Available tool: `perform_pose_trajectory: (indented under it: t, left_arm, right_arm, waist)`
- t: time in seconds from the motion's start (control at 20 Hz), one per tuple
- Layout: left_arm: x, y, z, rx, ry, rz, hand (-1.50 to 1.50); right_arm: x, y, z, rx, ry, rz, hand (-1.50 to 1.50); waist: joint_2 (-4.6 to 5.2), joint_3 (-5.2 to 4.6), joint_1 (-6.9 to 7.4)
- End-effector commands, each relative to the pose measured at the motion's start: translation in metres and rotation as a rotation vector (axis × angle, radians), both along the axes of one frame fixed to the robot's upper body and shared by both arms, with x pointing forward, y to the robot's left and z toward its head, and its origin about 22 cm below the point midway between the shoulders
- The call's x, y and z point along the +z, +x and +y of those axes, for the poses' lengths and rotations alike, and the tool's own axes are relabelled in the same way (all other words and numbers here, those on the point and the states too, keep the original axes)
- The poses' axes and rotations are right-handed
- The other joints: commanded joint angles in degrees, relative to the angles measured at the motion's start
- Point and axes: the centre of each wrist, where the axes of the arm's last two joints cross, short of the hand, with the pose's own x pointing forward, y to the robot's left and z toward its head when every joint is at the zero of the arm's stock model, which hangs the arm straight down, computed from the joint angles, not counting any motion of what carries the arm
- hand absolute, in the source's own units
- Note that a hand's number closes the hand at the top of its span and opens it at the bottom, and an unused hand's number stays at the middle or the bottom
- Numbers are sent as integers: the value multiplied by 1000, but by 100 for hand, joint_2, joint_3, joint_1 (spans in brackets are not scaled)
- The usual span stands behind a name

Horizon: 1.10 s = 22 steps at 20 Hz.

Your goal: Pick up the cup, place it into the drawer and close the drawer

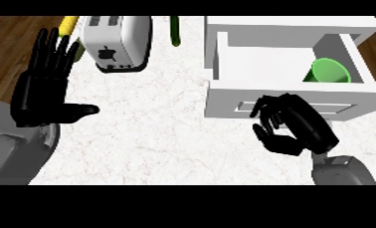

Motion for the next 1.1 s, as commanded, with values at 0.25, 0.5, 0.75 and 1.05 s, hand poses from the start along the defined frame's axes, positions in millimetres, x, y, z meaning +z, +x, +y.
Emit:
perform_pose_trajectory:
  t: [0.25, 0.5, 0.75, 1.05]
  left_arm:
    - [-5, -28, 33, 9, -13, -4, -150]
    - [-11, -44, 49, -6, -16, 2, -150]
    - [-25, -25, 58, 13, -25, 20, -150]
    - [-27, -39, 64, -24, -23, -4, -150]
  right_arm:
    - [-53, 42, 14, -6, -191, 45, -150]
    - [-70, 69, 3, -21, -194, 90, -150]
    - [-79, 102, 3, -27, -160, 100, -150]
    - [-68, 134, 4, -25, -101, 153, -150]
  waist:
    - [2, 2, -26]
    - [4, 2, -37]
    - [27, 3, -43]
    - [56, 7, 75]
